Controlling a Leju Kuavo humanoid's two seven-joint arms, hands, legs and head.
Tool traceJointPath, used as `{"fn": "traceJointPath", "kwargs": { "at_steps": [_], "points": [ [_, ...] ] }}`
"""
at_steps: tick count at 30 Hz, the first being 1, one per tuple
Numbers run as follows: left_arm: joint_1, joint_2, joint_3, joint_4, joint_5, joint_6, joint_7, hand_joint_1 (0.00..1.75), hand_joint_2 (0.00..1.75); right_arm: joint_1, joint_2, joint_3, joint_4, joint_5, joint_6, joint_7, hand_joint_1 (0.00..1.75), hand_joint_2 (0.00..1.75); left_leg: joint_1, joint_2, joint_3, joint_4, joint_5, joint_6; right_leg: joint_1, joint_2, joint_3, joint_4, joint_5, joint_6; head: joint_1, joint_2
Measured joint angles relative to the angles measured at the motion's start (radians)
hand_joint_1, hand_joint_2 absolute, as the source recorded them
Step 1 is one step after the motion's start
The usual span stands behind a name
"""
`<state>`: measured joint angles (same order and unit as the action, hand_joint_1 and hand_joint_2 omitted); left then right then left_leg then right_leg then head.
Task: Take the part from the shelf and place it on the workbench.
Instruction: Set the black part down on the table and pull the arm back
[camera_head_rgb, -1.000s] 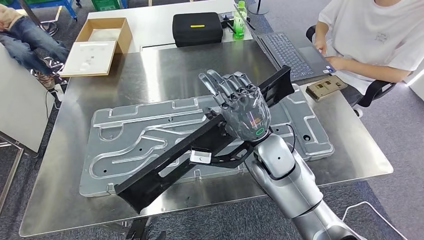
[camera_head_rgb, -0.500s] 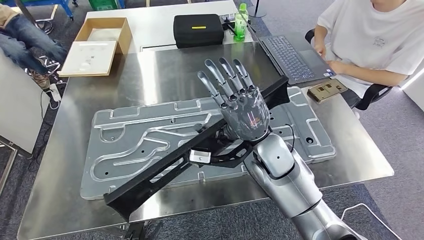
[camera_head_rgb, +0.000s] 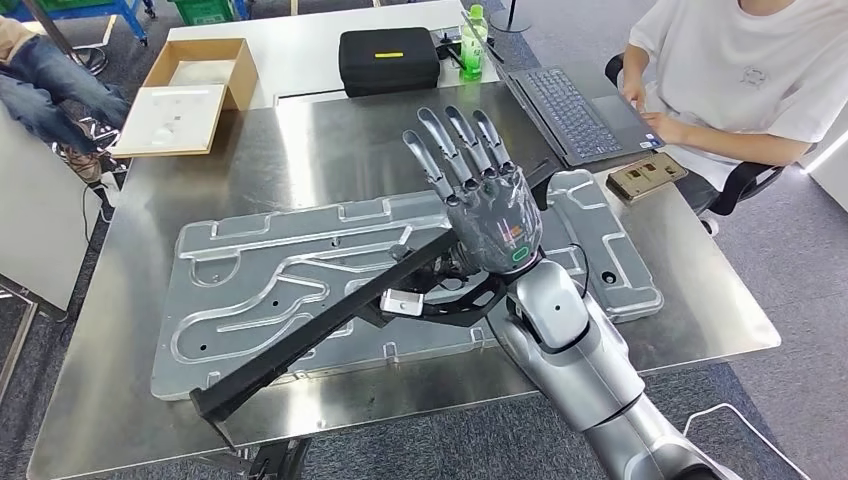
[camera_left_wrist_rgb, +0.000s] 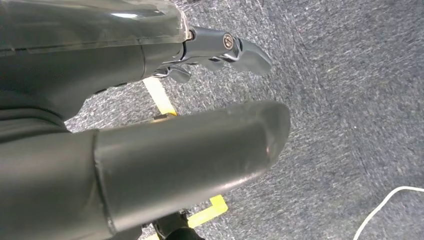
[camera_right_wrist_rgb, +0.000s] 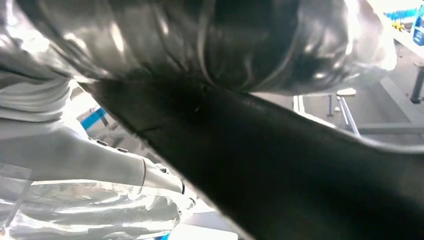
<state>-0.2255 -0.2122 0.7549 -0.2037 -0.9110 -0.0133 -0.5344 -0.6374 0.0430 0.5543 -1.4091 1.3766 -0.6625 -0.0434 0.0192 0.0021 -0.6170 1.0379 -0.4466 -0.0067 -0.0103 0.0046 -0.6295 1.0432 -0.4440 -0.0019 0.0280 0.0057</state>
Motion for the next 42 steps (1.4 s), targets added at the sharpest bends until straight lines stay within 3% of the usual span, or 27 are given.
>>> {"fn": "traceJointPath", "kwargs": {
  "at_steps": [2, 4, 5, 6, 7, 9, 11, 14, 16, 17, 20, 21, 22, 23, 24, 26, 27, 29, 31, 33, 35, 37, 38, 40, 42],
  "points": [
    [0.002, 0.002, 0.002, 0.0, 0.006, 0.004, 0.002, 0.0, 0.0, -0.011, 0.0, 0.0, 0.011, -0.012, 0.036, 0.02, 0.0, 0.0, 0.003, 0.0, -0.028, 0.064, -0.041, -0.007, -0.003, 0.0, 0.001, -0.005, 0.004, -0.014, 0.0, 0.0],
    [0.005, 0.006, 0.003, 0.0, 0.01, 0.005, -0.001, 0.0, 0.0, -0.029, 0.0, -0.003, 0.036, -0.026, 0.08, 0.045, 0.0, 0.0, 0.004, 0.0, -0.089, 0.199, -0.105, -0.01, 0.0, -0.001, 0.0, -0.004, 0.004, -0.021, -0.001, 0.0],
    [0.006, 0.007, 0.004, 0.0, 0.011, 0.005, -0.003, 0.0, 0.0, -0.038, 0.0, -0.005, 0.054, -0.032, 0.099, 0.056, 0.0, 0.0, 0.004, 0.0, -0.118, 0.261, -0.125, -0.011, 0.002, -0.001, 0.0, -0.003, 0.003, -0.022, 0.0, 0.0],
    [0.007, 0.007, 0.004, 0.0, 0.011, 0.005, -0.006, 0.0, 0.0, -0.046, -0.001, -0.009, 0.072, -0.037, 0.112, 0.063, 0.0, 0.0, 0.004, 0.0, -0.133, 0.291, -0.126, -0.012, 0.003, 0.0, 0.0, -0.002, 0.003, -0.023, -0.001, 0.0],
    [0.007, 0.008, 0.004, 0.0, 0.011, 0.005, -0.009, 0.0, 0.0, -0.056, -0.003, -0.013, 0.089, -0.042, 0.125, 0.069, 0.0, 0.0, 0.004, 0.0, -0.13, 0.281, -0.108, -0.012, 0.003, 0.0, 0.0, 0.0, 0.001, -0.023, -0.001, 0.0],
    [0.006, 0.009, 0.004, 0.0, 0.011, 0.004, -0.014, 0.0, 0.0, -0.082, -0.006, -0.022, 0.118, -0.049, 0.145, 0.076, 0.0, 0.0, 0.004, 0.0, -0.076, 0.158, -0.037, -0.009, 0.001, 0.002, 0.001, 0.007, -0.004, -0.019, -0.001, 0.0],
    [0.001, 0.009, 0.004, 0.0, 0.012, 0.003, -0.017, 0.0, 0.0, -0.11, -0.009, -0.03, 0.143, -0.056, 0.167, 0.084, 0.0, 0.0, 0.001, -0.002, -0.024, 0.046, 0.001, -0.004, 0.004, 0.004, -0.003, 0.017, -0.009, -0.009, -0.001, 0.0],
    [-0.001, 0.009, 0.004, 0.0, 0.016, 0.0, -0.021, 0.0, 0.0, -0.134, -0.013, -0.038, 0.176, -0.066, 0.205, 0.097, 0.0, 0.0, -0.002, -0.006, -0.012, 0.018, 0.001, 0.009, 0.006, 0.004, -0.007, 0.015, -0.007, 0.006, 0.0, 0.0],
    [-0.003, 0.009, 0.004, 0.0, 0.019, -0.003, -0.023, 0.0, 0.0, -0.148, -0.017, -0.041, 0.197, -0.071, 0.225, 0.107, 0.0, 0.0, -0.001, -0.006, -0.009, 0.009, 0.007, 0.022, 0.002, 0.002, -0.012, 0.031, -0.02, 0.016, 0.0, 0.0],
    [-0.004, 0.009, 0.004, 0.0, 0.021, -0.003, -0.023, 0.0, 0.0, -0.155, -0.018, -0.043, 0.206, -0.073, 0.229, 0.11, 0.0, 0.0, 0.001, -0.005, -0.008, 0.004, 0.011, 0.029, 0.001, 0.001, -0.027, 0.063, -0.04, 0.021, 0.0, 0.0],
    [-0.007, 0.008, 0.004, 0.0, 0.022, -0.004, -0.024, 0.0, 0.0, -0.167, -0.023, -0.044, 0.23, -0.078, 0.237, 0.114, 0.0, 0.0, 0.0, -0.004, -0.007, 0.001, 0.013, 0.037, -0.002, 0.0, -0.108, 0.234, -0.119, 0.031, 0.0, 0.0],
    [-0.006, 0.008, 0.005, 0.0, 0.022, -0.004, -0.024, 0.0, 0.0, -0.168, -0.025, -0.044, 0.238, -0.08, 0.241, 0.115, 0.0, 0.0, 0.0, -0.004, -0.007, 0.002, 0.012, 0.037, -0.003, 0.0, -0.126, 0.269, -0.125, 0.032, 0.0, 0.0],
    [-0.006, 0.008, 0.005, 0.0, 0.023, -0.004, -0.024, 0.0, 0.0, -0.168, -0.026, -0.044, 0.245, -0.082, 0.246, 0.117, 0.0, 0.0, 0.0, -0.005, -0.007, 0.002, 0.012, 0.037, -0.003, 0.0, -0.127, 0.269, -0.114, 0.032, 0.0, 0.0],
    [-0.006, 0.008, 0.005, 0.0, 0.023, -0.004, -0.024, 0.0, 0.0, -0.169, -0.027, -0.044, 0.251, -0.083, 0.25, 0.118, 0.0, 0.0, 0.0, -0.005, -0.006, 0.002, 0.012, 0.037, -0.003, 0.0, -0.109, 0.232, -0.086, 0.029, 0.0, 0.0],
    [-0.006, 0.008, 0.005, 0.0, 0.024, -0.004, -0.024, 0.0, 0.0, -0.171, -0.028, -0.044, 0.255, -0.084, 0.253, 0.12, 0.0, 0.0, 0.0, -0.005, -0.005, 0.003, 0.011, 0.036, -0.002, 0.0, -0.077, 0.167, -0.049, 0.025, 0.0, 0.0],
    [-0.005, 0.008, 0.005, 0.0, 0.025, -0.004, -0.023, 0.0, 0.0, -0.179, -0.029, -0.044, 0.26, -0.086, 0.259, 0.122, 0.0, 0.0, -0.004, -0.006, -0.006, 0.005, 0.01, 0.03, 0.003, 0.0, -0.019, 0.047, -0.005, 0.017, 0.0, 0.0],
    [-0.004, 0.009, 0.005, 0.0, 0.025, -0.004, -0.022, 0.0, 0.0, -0.183, -0.029, -0.044, 0.263, -0.089, 0.264, 0.124, 0.0, 0.0, -0.005, -0.005, -0.008, 0.005, 0.01, 0.026, 0.006, 0.0, -0.006, 0.017, 0.001, 0.014, 0.0, 0.0],
    [-0.002, 0.009, 0.005, 0.0, 0.025, -0.004, -0.021, 0.0, 0.0, -0.187, -0.03, -0.044, 0.269, -0.102, 0.274, 0.126, 0.0, 0.0, -0.007, -0.005, -0.01, 0.002, 0.012, 0.016, 0.008, 0.001, -0.006, 0.006, 0.0, 0.007, 0.0, 0.0],
    [0.002, 0.01, 0.005, 0.0, 0.025, -0.004, -0.018, 0.0, 0.0, -0.188, -0.031, -0.043, 0.275, -0.126, 0.275, 0.123, 0.0, 0.87, -0.006, -0.005, -0.015, 0.01, 0.002, 0.005, 0.004, 0.0, -0.004, -0.003, 0.005, -0.005, 0.0, 0.0],
    [0.005, 0.013, 0.006, 0.0, 0.025, -0.004, -0.014, 0.0, 0.0, -0.189, -0.031, -0.044, 0.279, -0.16, 0.262, 0.115, 0.0, 1.75, -0.004, -0.005, -0.046, 0.081, -0.044, -0.001, 0.0, -0.001, 0.0, -0.01, 0.009, -0.016, -0.001, 0.0],
    [0.007, 0.014, 0.005, 0.0, 0.024, -0.004, -0.013, 0.0, 0.0, -0.186, -0.031, -0.044, 0.282, -0.199, 0.245, 0.103, 0.0, 1.75, -0.004, -0.005, -0.104, 0.211, -0.105, -0.006, 0.002, -0.002, 0.0, -0.009, 0.008, -0.02, -0.001, 0.0],
    [0.008, 0.015, 0.005, 0.0, 0.022, -0.004, -0.014, 0.0, 0.0, -0.179, -0.031, -0.044, 0.285, -0.237, 0.239, 0.089, 0.0, 1.75, -0.003, -0.005, -0.143, 0.289, -0.12, -0.009, 0.002, -0.002, 0.001, -0.007, 0.005, -0.022, -0.001, 0.0],
    [0.008, 0.015, 0.005, 0.0, 0.022, -0.004, -0.015, 0.0, 0.0, -0.175, -0.031, -0.044, 0.286, -0.252, 0.239, 0.082, 0.0, 1.75, -0.002, -0.005, -0.137, 0.274, -0.1, -0.01, 0.001, -0.001, 0.002, -0.004, 0.002, -0.022, -0.001, 0.0],
    [0.006, 0.015, 0.004, 0.0, 0.022, -0.004, -0.018, 0.0, 0.0, -0.172, -0.031, -0.044, 0.287, -0.265, 0.239, 0.074, 0.0, 1.75, 0.001, -0.004, -0.082, 0.151, -0.03, -0.01, -0.002, 0.001, 0.005, 0.004, -0.007, -0.016, -0.001, 0.0],
    [0.002, 0.014, 0.004, 0.0, 0.022, -0.004, -0.019, 0.0, 0.0, -0.172, -0.031, -0.044, 0.287, -0.269, 0.24, 0.071, 0.0, 1.75, 0.001, -0.006, -0.032, 0.047, 0.005, -0.007, 0.0, 0.003, 0.003, 0.014, -0.014, -0.006, -0.001, 0.0]
  ]
}}
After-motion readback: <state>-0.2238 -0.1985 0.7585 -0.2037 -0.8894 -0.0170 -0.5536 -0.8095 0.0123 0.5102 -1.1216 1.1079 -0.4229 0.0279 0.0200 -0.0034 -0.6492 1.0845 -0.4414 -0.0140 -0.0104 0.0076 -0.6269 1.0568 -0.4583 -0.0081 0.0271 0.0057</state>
